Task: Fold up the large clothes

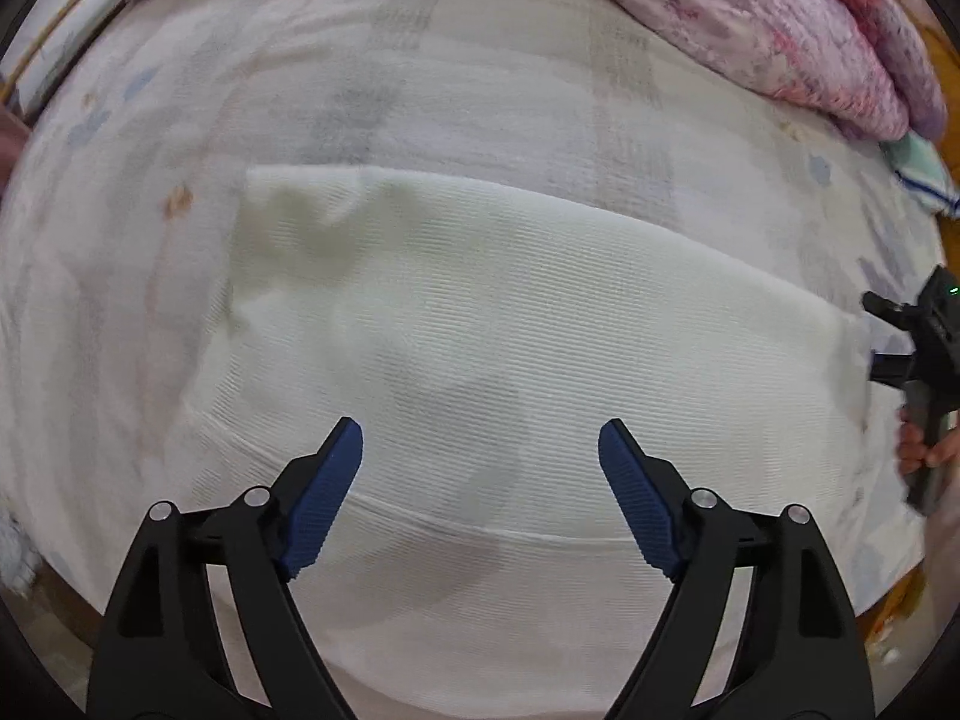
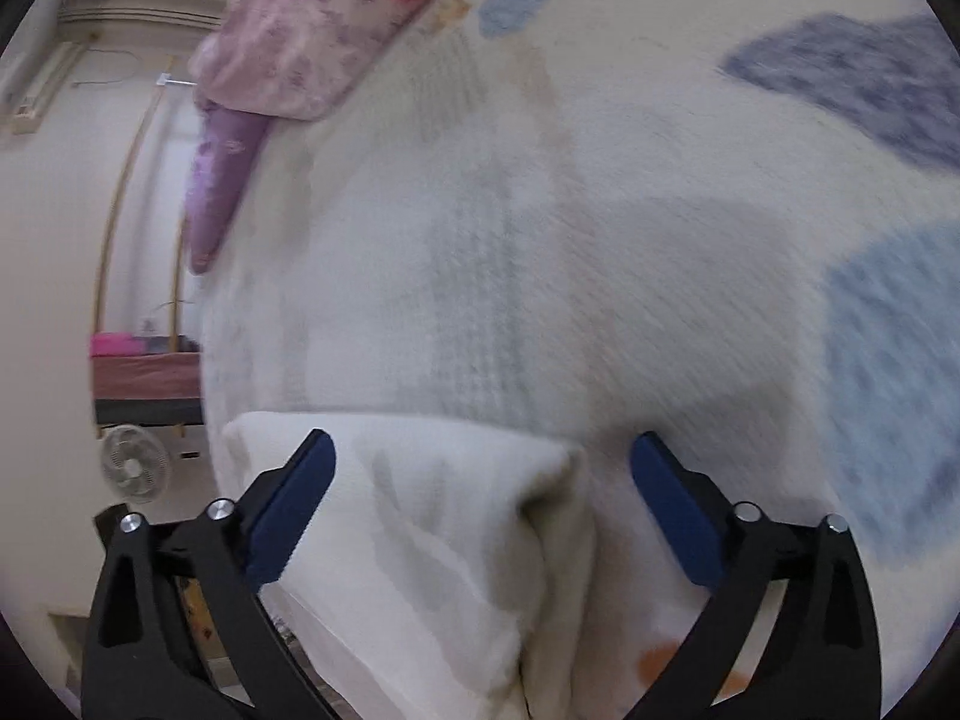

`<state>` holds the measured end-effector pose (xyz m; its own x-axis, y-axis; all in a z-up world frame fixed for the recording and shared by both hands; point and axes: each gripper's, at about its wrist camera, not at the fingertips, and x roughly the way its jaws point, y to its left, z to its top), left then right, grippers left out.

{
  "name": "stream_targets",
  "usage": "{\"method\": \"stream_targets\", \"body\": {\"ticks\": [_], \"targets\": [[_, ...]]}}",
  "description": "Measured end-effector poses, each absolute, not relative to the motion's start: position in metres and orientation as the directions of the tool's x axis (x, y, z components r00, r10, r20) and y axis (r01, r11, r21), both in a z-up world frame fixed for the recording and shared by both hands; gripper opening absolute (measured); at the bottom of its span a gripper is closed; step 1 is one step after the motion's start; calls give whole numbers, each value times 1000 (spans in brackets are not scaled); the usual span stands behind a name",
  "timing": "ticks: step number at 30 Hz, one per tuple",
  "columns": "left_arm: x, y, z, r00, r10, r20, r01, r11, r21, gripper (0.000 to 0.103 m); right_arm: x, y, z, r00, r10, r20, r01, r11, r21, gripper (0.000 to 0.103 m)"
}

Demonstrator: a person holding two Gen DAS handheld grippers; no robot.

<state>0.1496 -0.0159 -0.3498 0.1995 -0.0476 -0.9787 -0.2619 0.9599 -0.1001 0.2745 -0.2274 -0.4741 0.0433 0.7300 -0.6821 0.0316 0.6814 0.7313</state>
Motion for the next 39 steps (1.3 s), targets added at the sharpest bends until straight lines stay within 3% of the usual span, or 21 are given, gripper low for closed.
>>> {"method": "stream_targets", "body": {"ticks": [2, 6, 10, 12, 13, 16, 17, 18, 19, 20, 21, 25, 27, 30, 36, 39], "targets": [[145, -26, -349, 209, -45, -977, -284, 953, -105, 82, 273, -232, -478, 22, 769, -639, 26, 639, 769, 96], [143, -46, -353, 203, -73, -977, -276, 952, -129, 82, 242, -230, -501, -115, 925, -362, 183, 378, 908, 95], [151, -64, -354, 186, -77, -979, -241, 963, -122, 82, 186, -210, -503, -202, 900, -387, 154, 419, 895, 95], [160, -69, -353, 197, -85, -977, -218, 968, -128, 80, 160, -201, -517, -256, 907, -335, 237, 395, 887, 95], [168, -73, -351, 204, -77, -976, -197, 973, -118, 68, 144, -197, -527, -281, 912, -298, 295, 377, 878, 95], [192, -80, -354, 184, -99, -978, -150, 980, -128, 37, 129, -202, -519, -182, 909, -374, 318, 415, 852, 94], [202, -83, -356, 170, -99, -981, -138, 983, -123, 31, 128, -202, -516, -165, 899, -406, 342, 438, 831, 88], [210, -86, -357, 166, -99, -981, -124, 985, -121, 18, 127, -200, -512, -157, 876, -456, 363, 480, 799, 71], [225, -90, -359, 170, -109, -979, -97, 987, -127, 12, 124, -199, -509, -164, 857, -488, 369, 512, 776, 59], [235, -92, -360, 168, -112, -979, -92, 987, -129, 10, 123, -194, -503, -192, 804, -563, 353, 592, 725, 40], [246, -94, -363, 161, -114, -980, -92, 987, -130, 10, 123, -193, -497, -192, 775, -602, 338, 628, 701, 37], [293, -96, -394, 64, -134, -989, -113, 984, -141, 5, 118, -188, -480, -153, 703, -694, 327, 699, 636, 37], [310, -95, -420, -24, -118, -993, -147, 983, -113, 0, 117, -186, -485, -153, 663, -733, 370, 726, 580, 44], [322, -95, -446, -94, -129, -987, -161, 980, -113, 1, 120, -183, -494, -150, 666, -731, 425, 711, 561, 50], [319, -101, -446, -267, -126, -956, -168, 982, -82, 2, 131, -192, -496, -192, 681, -707, 449, 702, 553, 50], [308, -107, -454, -250, -99, -963, -167, 984, -58, 2, 143, -191, -500, -212, 675, -707, 457, 708, 539, 51]]}}
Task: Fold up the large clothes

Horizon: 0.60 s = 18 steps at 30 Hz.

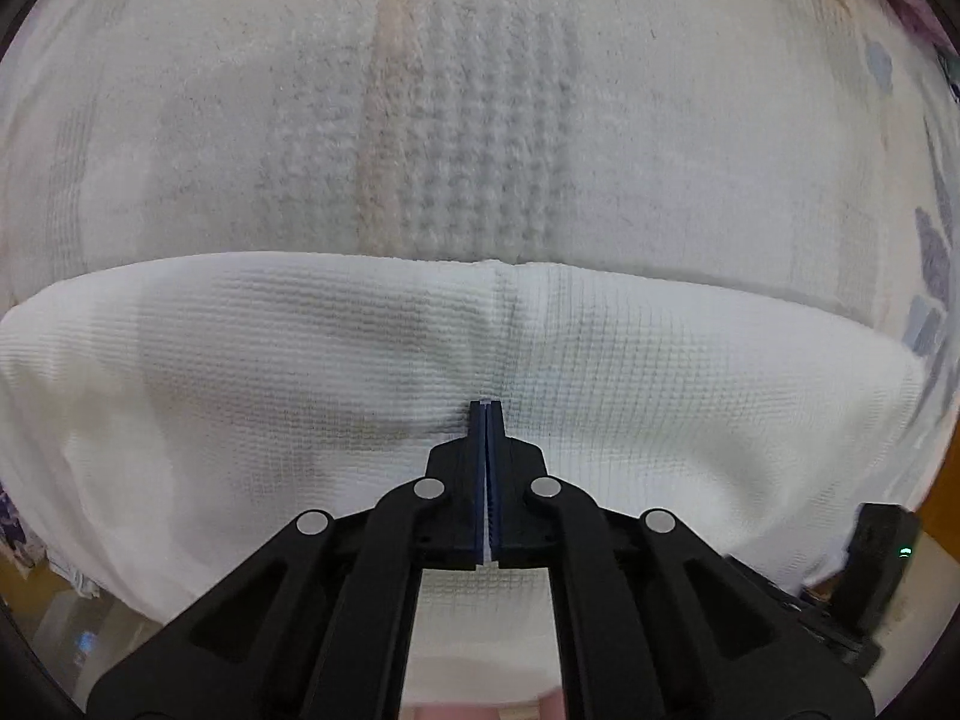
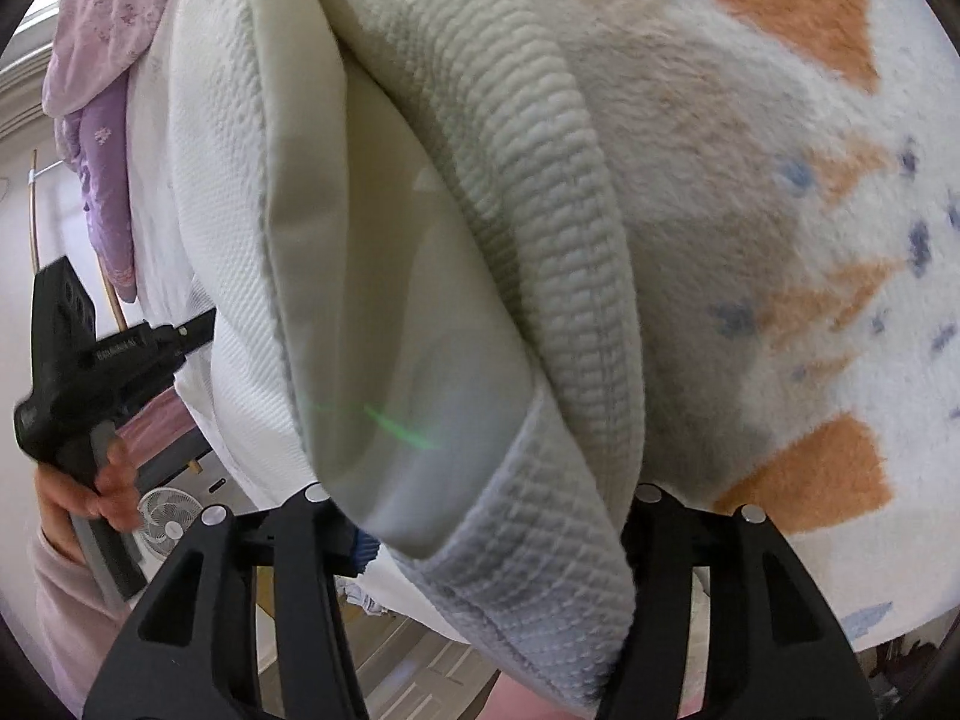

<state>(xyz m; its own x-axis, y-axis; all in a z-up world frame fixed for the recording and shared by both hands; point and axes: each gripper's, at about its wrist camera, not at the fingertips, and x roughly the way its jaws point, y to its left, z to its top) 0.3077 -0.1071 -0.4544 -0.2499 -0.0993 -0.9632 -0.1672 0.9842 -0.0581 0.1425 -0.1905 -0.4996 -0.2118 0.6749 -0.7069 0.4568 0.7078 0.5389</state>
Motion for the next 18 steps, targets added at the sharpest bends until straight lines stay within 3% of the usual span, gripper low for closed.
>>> {"method": "stream_targets", "body": {"ticks": [3, 7, 9, 11, 13, 14, 15, 18], "targets": [[310, -87, -468, -226, -199, -954, -344, 932, -113, 4, 150, -192, -502, -214, 673, -708, 443, 713, 544, 52], [306, -84, -459, -242, -247, -938, -273, 945, -179, 3, 155, -186, -502, -208, 686, -698, 450, 700, 554, 53], [285, -78, -454, -256, -294, -921, -364, 912, -190, 3, 152, -191, -506, -225, 685, -693, 469, 700, 540, 54], [269, -81, -451, -228, -278, -933, -345, 919, -190, 3, 156, -192, -507, -241, 678, -695, 471, 708, 527, 55], [266, -92, -457, -202, -225, -953, -268, 949, -168, 3, 165, -191, -512, -247, 676, -694, 458, 713, 531, 62], [269, -89, -462, -189, -231, -955, -295, 941, -169, 4, 168, -193, -516, -241, 687, -685, 455, 704, 546, 74], [270, -82, -465, -185, -266, -946, -368, 912, -184, 4, 170, -192, -517, -229, 710, -666, 460, 681, 569, 80], [269, -80, -455, -215, -282, -935, -375, 908, -187, 3, 175, -191, -511, -261, 670, -695, 449, 722, 527, 80]]}}
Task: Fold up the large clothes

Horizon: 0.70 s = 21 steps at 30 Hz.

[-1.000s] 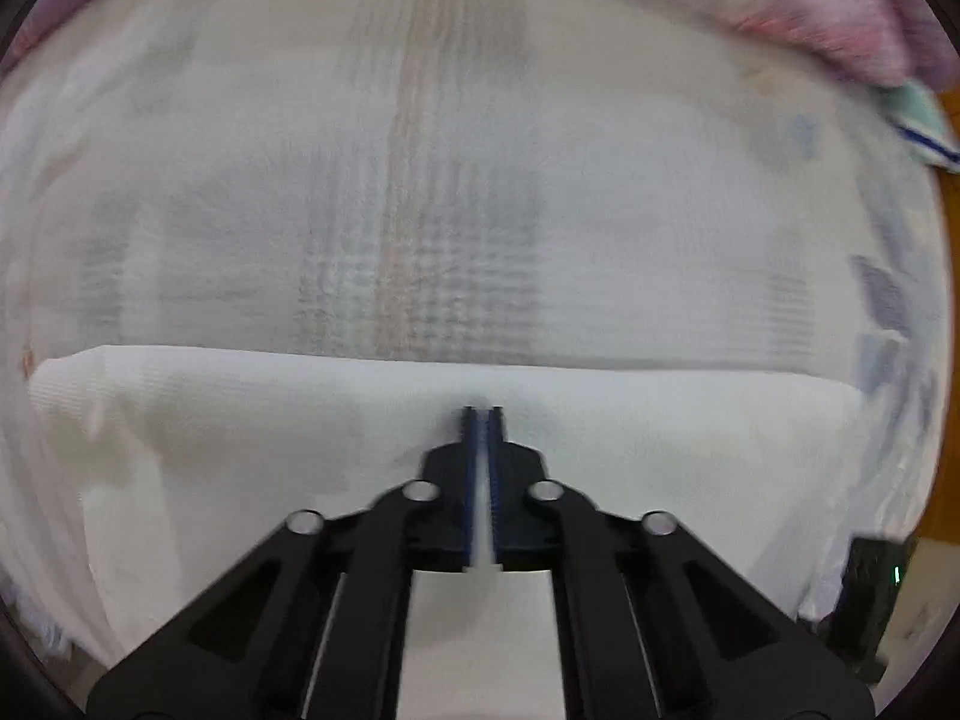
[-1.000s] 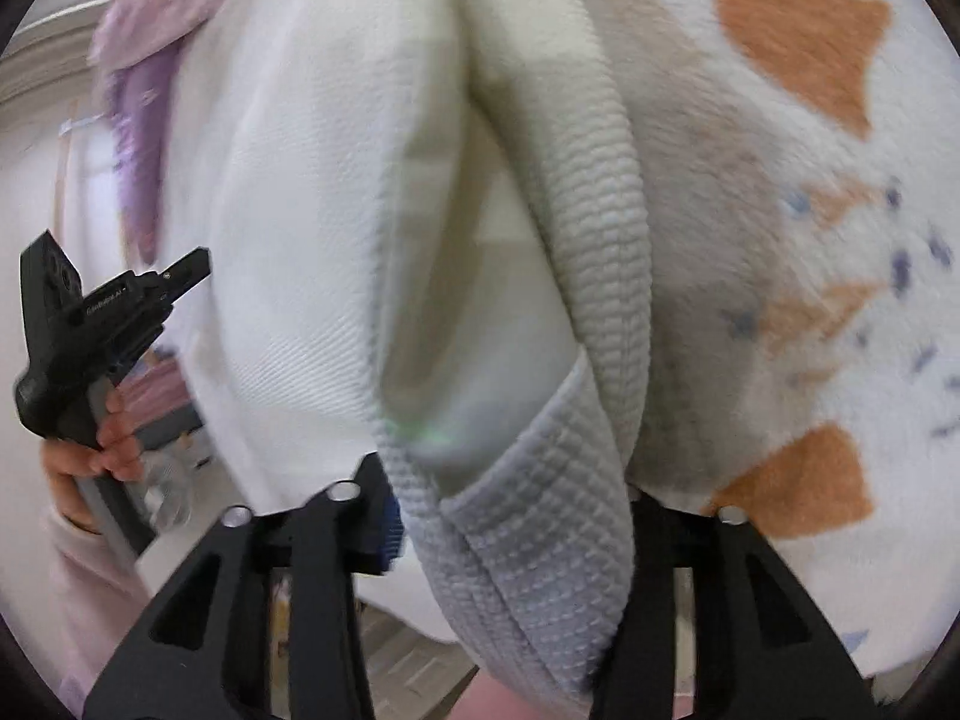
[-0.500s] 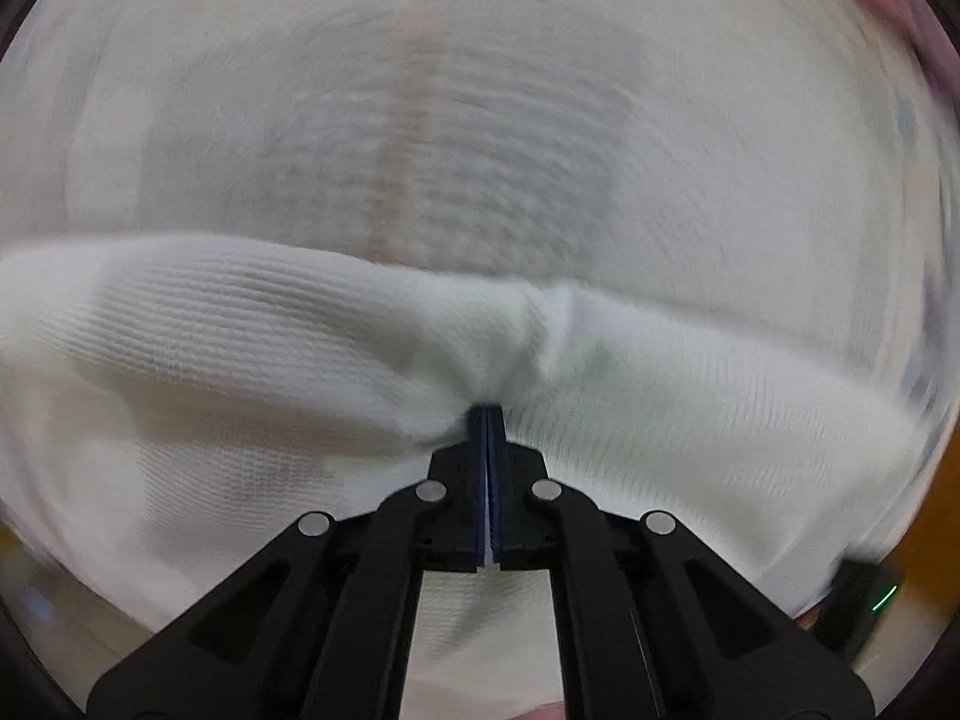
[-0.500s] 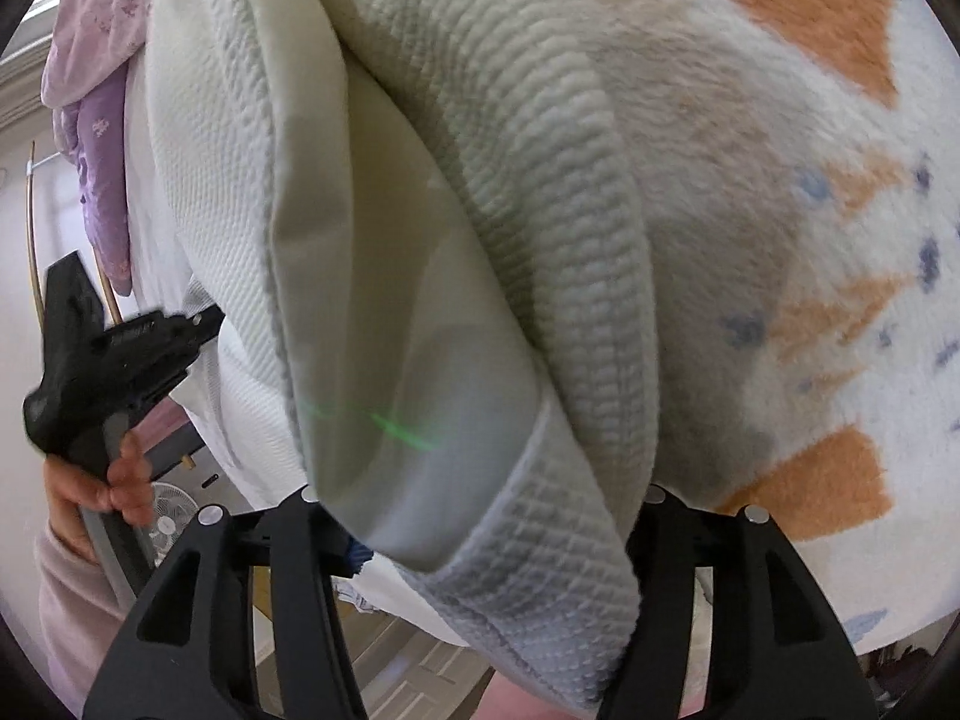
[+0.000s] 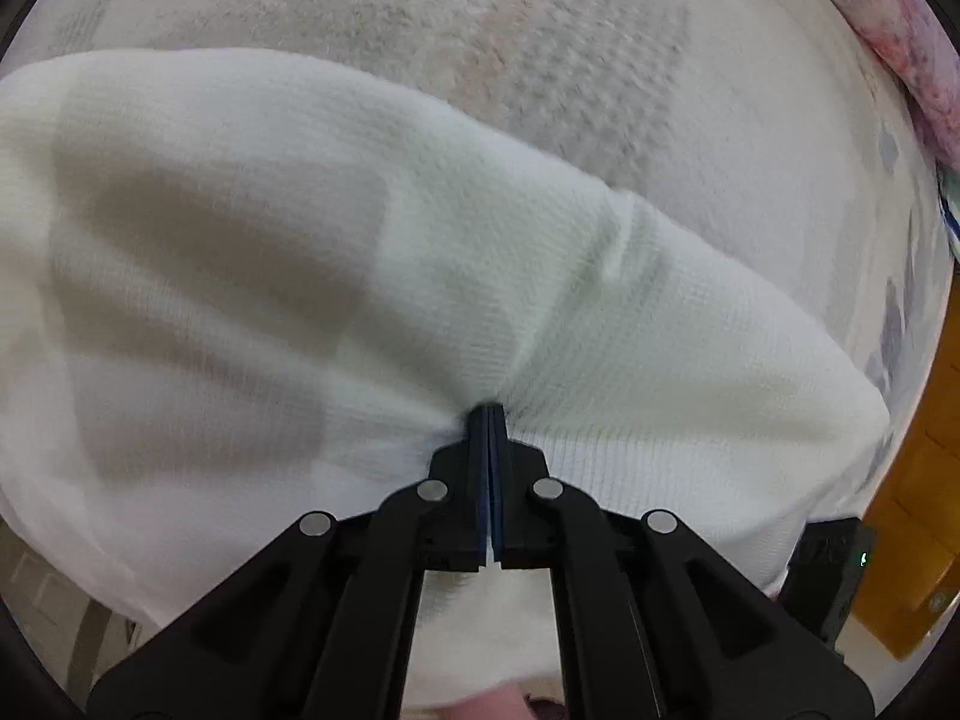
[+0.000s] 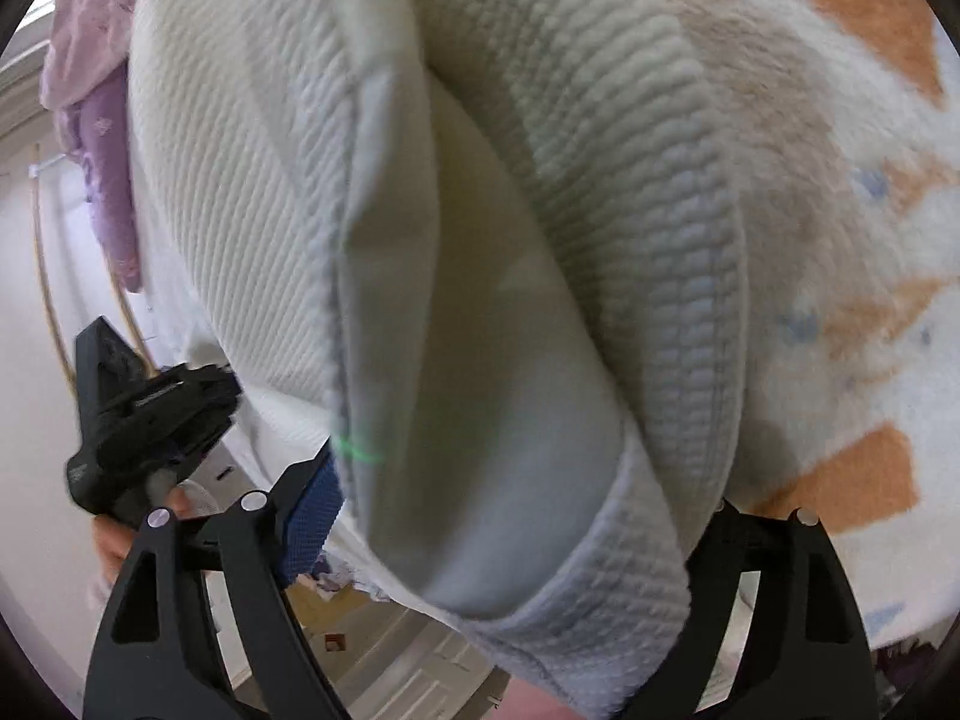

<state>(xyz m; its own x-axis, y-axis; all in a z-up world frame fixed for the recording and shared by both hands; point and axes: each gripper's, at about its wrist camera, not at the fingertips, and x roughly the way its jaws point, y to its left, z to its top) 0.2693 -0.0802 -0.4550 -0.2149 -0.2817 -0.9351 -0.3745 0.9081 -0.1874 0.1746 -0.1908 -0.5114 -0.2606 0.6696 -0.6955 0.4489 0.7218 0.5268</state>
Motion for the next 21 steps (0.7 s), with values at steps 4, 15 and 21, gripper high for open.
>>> {"method": "stream_targets", "body": {"ticks": [4, 15, 21], "targets": [[252, -93, -443, -192, -205, -960, -268, 952, -149, 3, 182, -172, -505, -330, 549, -768, 314, 831, 459, 81], [203, -111, -446, -185, -160, -970, -219, 968, -118, 3, 181, -164, -504, -313, 487, -815, 249, 871, 424, 96], [183, -117, -446, -170, -181, -969, -215, 966, -142, 3, 176, -209, -486, -296, 427, -854, 228, 900, 371, 68]]}}
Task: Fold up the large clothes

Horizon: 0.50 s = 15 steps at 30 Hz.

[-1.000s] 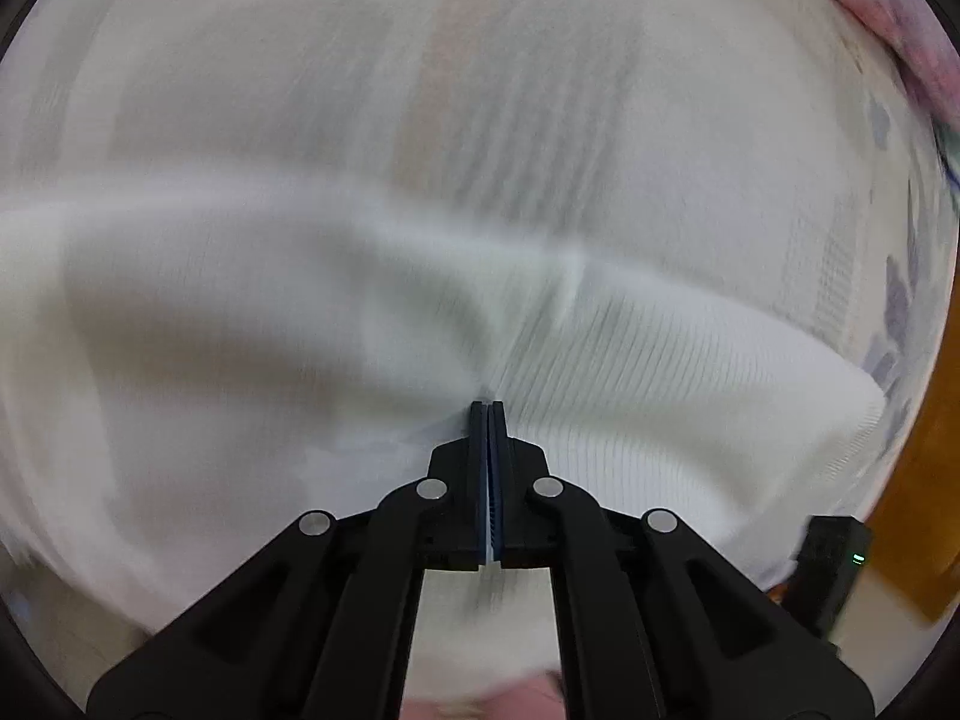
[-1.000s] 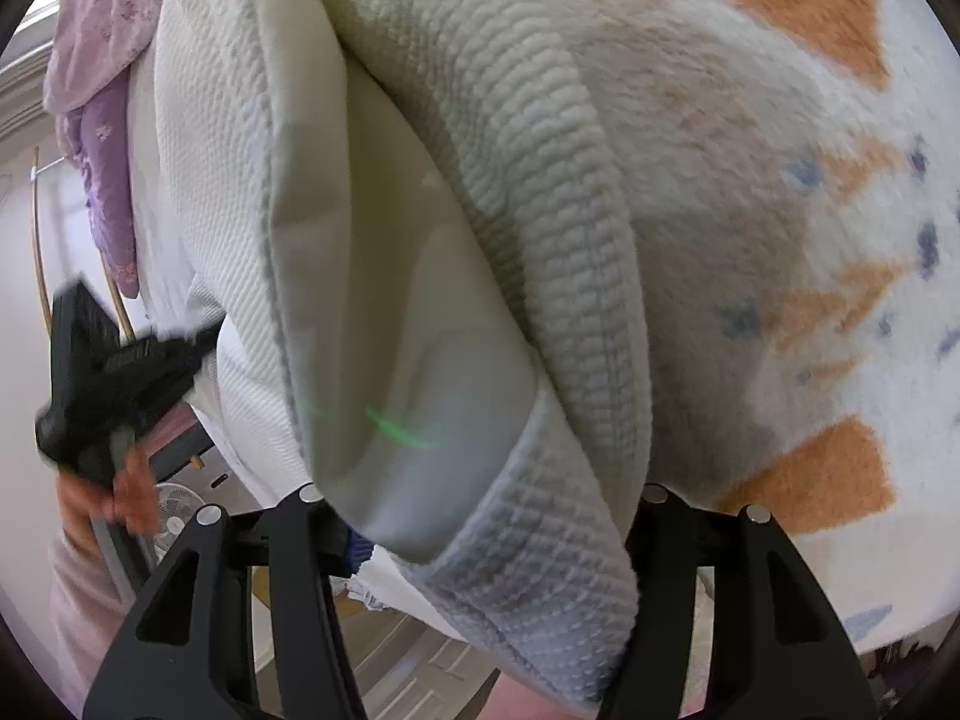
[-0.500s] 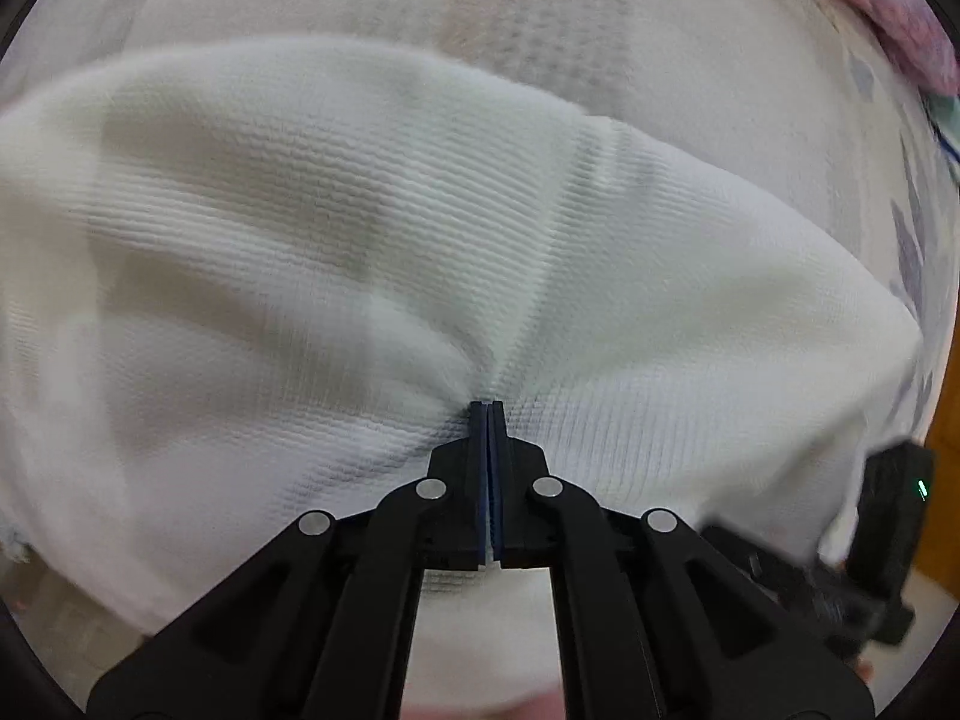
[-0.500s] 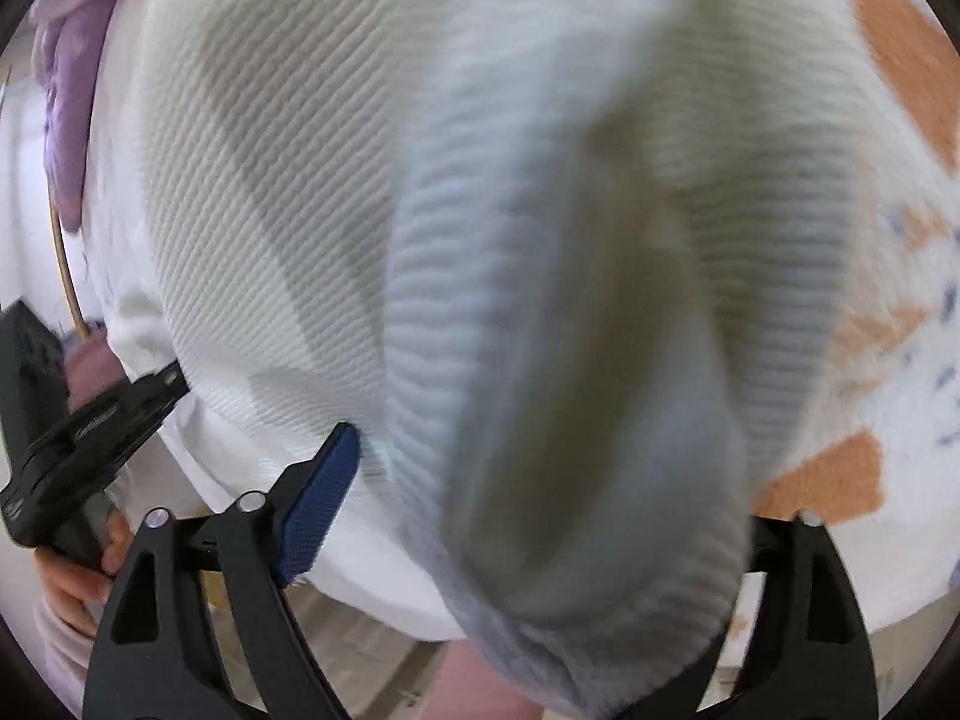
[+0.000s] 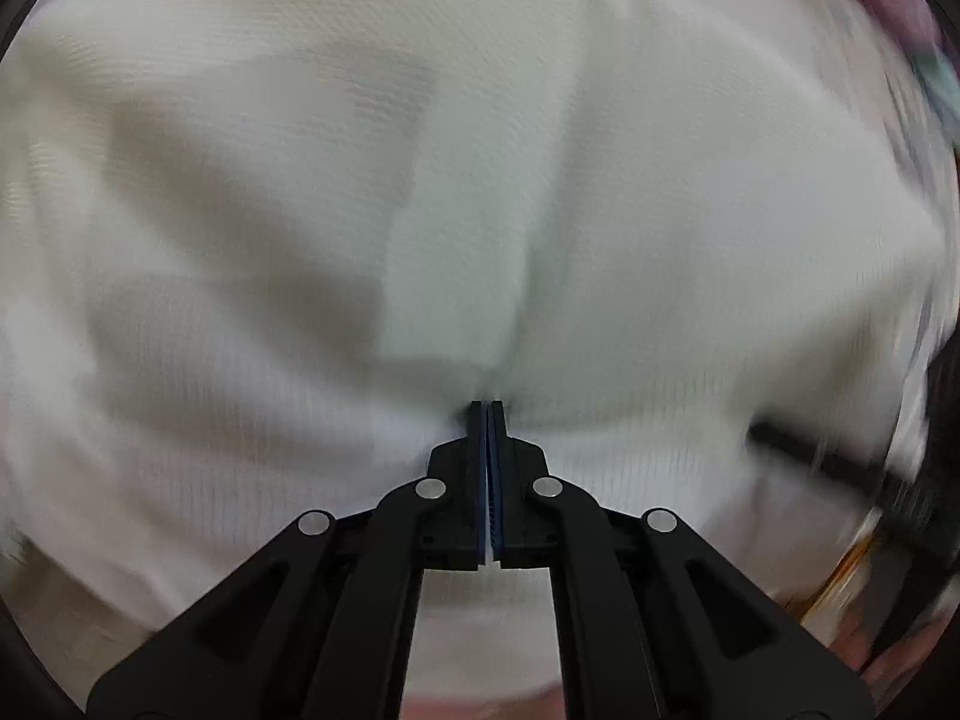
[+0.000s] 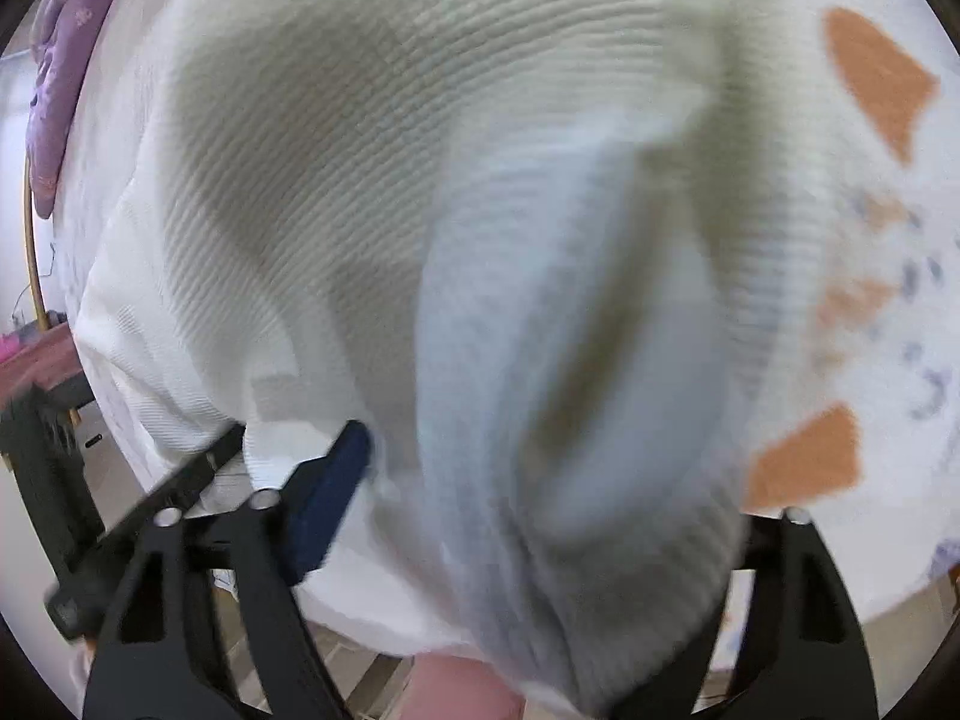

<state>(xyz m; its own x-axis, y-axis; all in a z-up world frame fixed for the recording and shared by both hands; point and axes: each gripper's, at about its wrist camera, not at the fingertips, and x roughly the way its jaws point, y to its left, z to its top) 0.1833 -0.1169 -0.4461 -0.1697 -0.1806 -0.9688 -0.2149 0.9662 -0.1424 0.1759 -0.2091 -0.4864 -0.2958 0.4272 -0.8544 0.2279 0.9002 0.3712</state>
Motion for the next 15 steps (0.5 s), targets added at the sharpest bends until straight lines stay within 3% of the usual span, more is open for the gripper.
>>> {"method": "stream_targets", "body": {"ticks": [2, 4, 8, 11, 13, 14, 15], "targets": [[164, -120, -447, -154, -179, -972, -203, 968, -146, 3, 173, -224, -487, -297, 439, -848, 258, 892, 371, 66], [158, -105, -457, -95, -254, -962, -334, 919, -210, 3, 170, -236, -497, -297, 474, -829, 283, 873, 397, 66], [161, -114, -446, -108, -223, -969, -208, 958, -197, 3, 182, -250, -498, -303, 484, -821, 299, 866, 400, 68], [135, -118, -448, -193, -232, -953, -264, 948, -177, 2, 179, -242, -485, -325, 455, -829, 298, 881, 366, 70], [125, -120, -453, -97, -216, -972, -251, 950, -186, 3, 180, -239, -487, -327, 449, -832, 284, 886, 366, 76], [125, -119, -456, -66, -218, -974, -267, 944, -193, 3, 182, -238, -491, -325, 461, -826, 273, 882, 385, 87], [124, -118, -453, -54, -219, -974, -283, 939, -196, 3, 183, -237, -493, -325, 473, -819, 263, 877, 403, 90]]}}
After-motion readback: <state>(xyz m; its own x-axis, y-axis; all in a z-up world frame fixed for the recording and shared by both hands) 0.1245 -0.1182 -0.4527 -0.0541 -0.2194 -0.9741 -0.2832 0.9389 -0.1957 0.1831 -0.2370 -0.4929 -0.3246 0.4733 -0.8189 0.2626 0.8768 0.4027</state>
